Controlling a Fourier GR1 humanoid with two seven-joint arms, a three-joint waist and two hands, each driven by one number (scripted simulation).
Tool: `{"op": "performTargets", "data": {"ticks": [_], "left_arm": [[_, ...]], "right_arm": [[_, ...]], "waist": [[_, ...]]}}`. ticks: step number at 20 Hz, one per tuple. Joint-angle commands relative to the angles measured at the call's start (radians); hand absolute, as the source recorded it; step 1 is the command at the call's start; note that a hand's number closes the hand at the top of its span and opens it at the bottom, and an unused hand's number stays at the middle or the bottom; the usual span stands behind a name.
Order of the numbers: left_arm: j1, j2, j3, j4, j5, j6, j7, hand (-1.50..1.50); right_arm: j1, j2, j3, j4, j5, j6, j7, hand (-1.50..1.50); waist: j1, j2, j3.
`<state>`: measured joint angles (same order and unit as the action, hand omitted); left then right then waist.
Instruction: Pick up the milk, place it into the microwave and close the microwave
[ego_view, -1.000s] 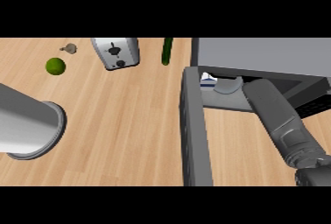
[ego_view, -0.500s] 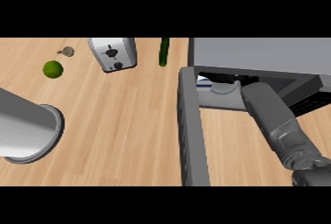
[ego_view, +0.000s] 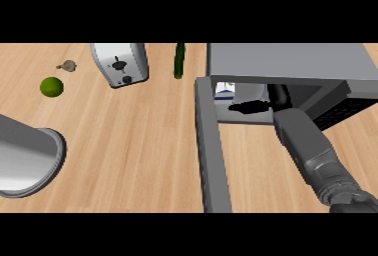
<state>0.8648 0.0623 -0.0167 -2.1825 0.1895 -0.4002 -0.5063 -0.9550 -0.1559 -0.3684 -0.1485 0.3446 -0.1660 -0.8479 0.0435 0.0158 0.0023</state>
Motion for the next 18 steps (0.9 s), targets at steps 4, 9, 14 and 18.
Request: {"op": "performTargets", "data": {"ticks": [4, 9, 14, 18], "left_arm": [[0.002, -0.037, -0.126, -0.133, -0.108, 0.050, 0.125, -1.50], [-0.109, -0.061, -0.228, -0.020, -0.213, 0.084, 0.127, -1.50], [-0.244, -0.060, -0.224, -0.012, -0.180, 0.105, 0.271, -1.50], [-0.252, -0.058, -0.293, 0.044, -0.267, 0.102, 0.278, 1.50]], "right_arm": [[0.046, 0.010, 0.000, -0.048, -0.034, 0.115, -0.010, -1.50], [0.193, 0.063, 0.034, -0.120, -0.038, 0.140, -0.072, -1.50], [0.340, 0.071, 0.065, -0.219, -0.056, 0.224, -0.087, -1.50], [0.463, 0.057, 0.094, -0.334, -0.071, 0.322, -0.107, -1.50]], "waist": [[-0.028, -0.013, -0.001], [-0.055, -0.022, -0.003], [-0.075, -0.025, -0.003], [-0.099, -0.032, -0.005]]}}
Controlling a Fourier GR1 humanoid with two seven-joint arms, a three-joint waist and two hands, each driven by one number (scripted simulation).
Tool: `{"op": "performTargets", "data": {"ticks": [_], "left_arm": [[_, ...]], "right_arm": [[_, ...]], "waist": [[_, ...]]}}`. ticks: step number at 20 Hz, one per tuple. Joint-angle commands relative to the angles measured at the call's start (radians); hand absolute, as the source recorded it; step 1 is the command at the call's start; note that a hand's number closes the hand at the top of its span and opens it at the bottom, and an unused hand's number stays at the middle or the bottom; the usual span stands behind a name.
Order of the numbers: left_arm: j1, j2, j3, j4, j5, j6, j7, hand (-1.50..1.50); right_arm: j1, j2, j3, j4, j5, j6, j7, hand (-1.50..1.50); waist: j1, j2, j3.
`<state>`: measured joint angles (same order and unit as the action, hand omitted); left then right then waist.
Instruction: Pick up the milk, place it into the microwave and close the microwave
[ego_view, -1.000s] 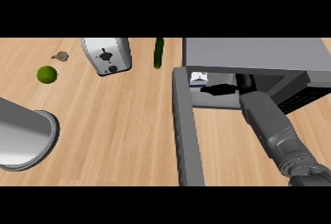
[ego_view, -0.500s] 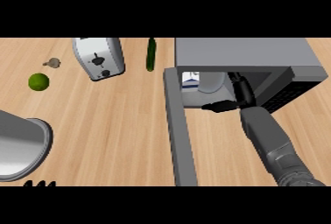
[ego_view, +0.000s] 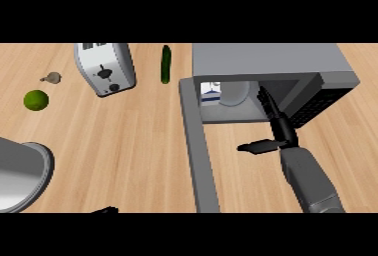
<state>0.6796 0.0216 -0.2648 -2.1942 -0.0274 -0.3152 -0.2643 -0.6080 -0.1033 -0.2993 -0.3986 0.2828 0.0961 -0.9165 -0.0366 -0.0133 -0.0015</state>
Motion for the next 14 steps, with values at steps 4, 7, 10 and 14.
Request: {"op": "performTargets", "data": {"ticks": [4, 7, 10, 14], "left_arm": [[-0.176, -0.020, -0.062, 0.052, -0.077, 0.034, 0.163, 1.50], [-0.222, -0.020, -0.141, 0.123, -0.142, 0.111, 0.154, 1.50], [-0.364, -0.021, -0.105, 0.230, -0.169, 0.108, 0.180, 1.50], [-0.490, -0.021, -0.082, 0.318, -0.193, 0.093, 0.229, 1.50]], "right_arm": [[0.223, -0.042, 0.045, -0.242, -0.035, 0.151, -0.022, -1.50], [0.339, -0.018, 0.066, -0.410, -0.060, 0.159, 0.034, -1.50], [0.417, -0.010, 0.071, -0.569, -0.089, 0.164, 0.115, -1.50], [0.602, -0.066, 0.052, -0.760, -0.117, 0.185, 0.137, -1.50]], "waist": [[-0.031, -0.003, -0.001], [-0.011, -0.001, -0.001], [-0.026, 0.000, -0.002], [-0.009, 0.007, -0.001]]}}
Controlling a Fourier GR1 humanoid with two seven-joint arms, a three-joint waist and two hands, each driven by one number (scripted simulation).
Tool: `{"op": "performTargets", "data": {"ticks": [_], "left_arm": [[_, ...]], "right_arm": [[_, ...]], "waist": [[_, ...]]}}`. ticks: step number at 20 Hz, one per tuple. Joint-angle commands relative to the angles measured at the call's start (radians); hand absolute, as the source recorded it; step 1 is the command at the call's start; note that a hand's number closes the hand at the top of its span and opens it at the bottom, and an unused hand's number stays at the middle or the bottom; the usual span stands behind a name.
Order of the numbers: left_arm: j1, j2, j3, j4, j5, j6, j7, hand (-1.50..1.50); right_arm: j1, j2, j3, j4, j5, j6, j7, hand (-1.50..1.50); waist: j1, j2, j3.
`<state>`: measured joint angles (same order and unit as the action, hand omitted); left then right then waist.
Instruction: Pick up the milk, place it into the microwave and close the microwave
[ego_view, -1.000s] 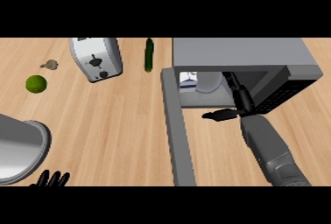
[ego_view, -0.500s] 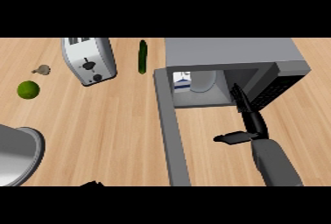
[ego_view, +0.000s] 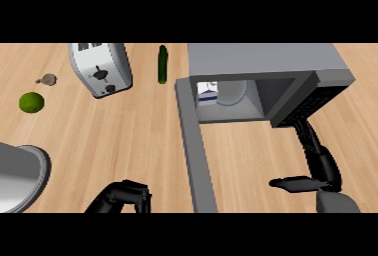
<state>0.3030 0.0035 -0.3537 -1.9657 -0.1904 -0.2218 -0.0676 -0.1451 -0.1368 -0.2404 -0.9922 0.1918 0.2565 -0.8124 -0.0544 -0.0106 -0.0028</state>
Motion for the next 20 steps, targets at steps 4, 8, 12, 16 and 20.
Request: {"op": "performTargets", "data": {"ticks": [4, 8, 12, 16, 20], "left_arm": [[-0.236, 0.008, -0.074, 0.268, -0.060, -0.066, 0.073, 1.50], [-0.404, -0.003, -0.132, 0.501, -0.079, 0.029, 0.040, 1.50], [-0.490, -0.003, -0.295, 0.733, 0.014, 0.174, -0.091, 1.50], [-0.621, -0.003, -0.437, 0.884, 0.133, 0.264, -0.153, 1.50], [-0.720, -0.003, -0.554, 0.927, 0.263, 0.419, -0.124, 1.50]], "right_arm": [[0.231, -0.041, -0.005, -0.274, -0.043, 0.056, 0.022, -1.50], [0.317, -0.039, -0.029, -0.418, -0.090, 0.066, 0.098, -1.50], [0.351, -0.072, -0.050, -0.459, -0.151, 0.150, 0.066, -1.50], [0.324, -0.116, -0.089, -0.473, -0.222, 0.200, 0.081, -1.50], [0.320, -0.137, -0.076, -0.555, -0.283, 0.244, 0.140, -1.50]], "waist": [[-0.015, 0.007, 0.000], [0.008, 0.011, 0.000], [0.003, 0.015, 0.001], [-0.007, 0.019, 0.001], [-0.035, 0.022, 0.000]]}}
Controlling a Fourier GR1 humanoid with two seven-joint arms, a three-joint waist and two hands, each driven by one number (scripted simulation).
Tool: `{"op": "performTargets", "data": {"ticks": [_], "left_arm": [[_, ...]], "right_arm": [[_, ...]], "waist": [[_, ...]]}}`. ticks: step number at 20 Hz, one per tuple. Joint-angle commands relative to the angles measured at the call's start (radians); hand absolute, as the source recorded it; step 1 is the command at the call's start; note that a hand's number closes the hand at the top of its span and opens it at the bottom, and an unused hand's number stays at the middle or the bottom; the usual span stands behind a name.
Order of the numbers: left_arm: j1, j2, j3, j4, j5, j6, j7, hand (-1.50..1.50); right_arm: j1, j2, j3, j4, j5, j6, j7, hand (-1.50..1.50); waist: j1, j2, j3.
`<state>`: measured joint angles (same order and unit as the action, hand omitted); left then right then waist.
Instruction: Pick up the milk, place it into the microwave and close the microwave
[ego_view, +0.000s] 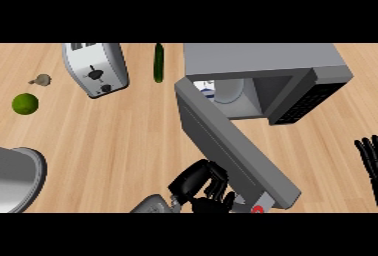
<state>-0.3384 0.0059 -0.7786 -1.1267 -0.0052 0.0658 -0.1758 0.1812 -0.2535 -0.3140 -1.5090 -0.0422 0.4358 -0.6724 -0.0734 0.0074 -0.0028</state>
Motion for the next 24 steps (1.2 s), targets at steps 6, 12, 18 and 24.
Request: {"op": "performTargets", "data": {"ticks": [6, 12, 18, 24], "left_arm": [[-0.147, -0.006, -0.170, 0.116, 0.180, 0.321, -0.006, 1.50], [-0.240, -0.006, -0.144, 0.100, 0.295, 0.433, -0.019, 1.50], [-0.284, -0.006, -0.093, 0.070, 0.404, 0.541, -0.134, 1.50], [-0.379, -0.006, -0.032, 0.121, 0.535, 0.533, -0.154, 1.50]], "right_arm": [[-0.018, -0.070, -0.022, -0.153, -0.086, 0.058, 0.027, -1.50], [-0.068, -0.096, 0.017, -0.191, -0.166, 0.110, 0.105, -1.50], [-0.083, -0.125, 0.016, -0.210, -0.210, 0.128, 0.144, -1.50], [-0.125, -0.160, 0.020, -0.222, -0.276, 0.154, 0.201, -1.50]], "waist": [[-0.063, 0.009, -0.003], [-0.101, 0.023, -0.006], [-0.142, 0.033, -0.009], [-0.170, 0.050, -0.007]]}}
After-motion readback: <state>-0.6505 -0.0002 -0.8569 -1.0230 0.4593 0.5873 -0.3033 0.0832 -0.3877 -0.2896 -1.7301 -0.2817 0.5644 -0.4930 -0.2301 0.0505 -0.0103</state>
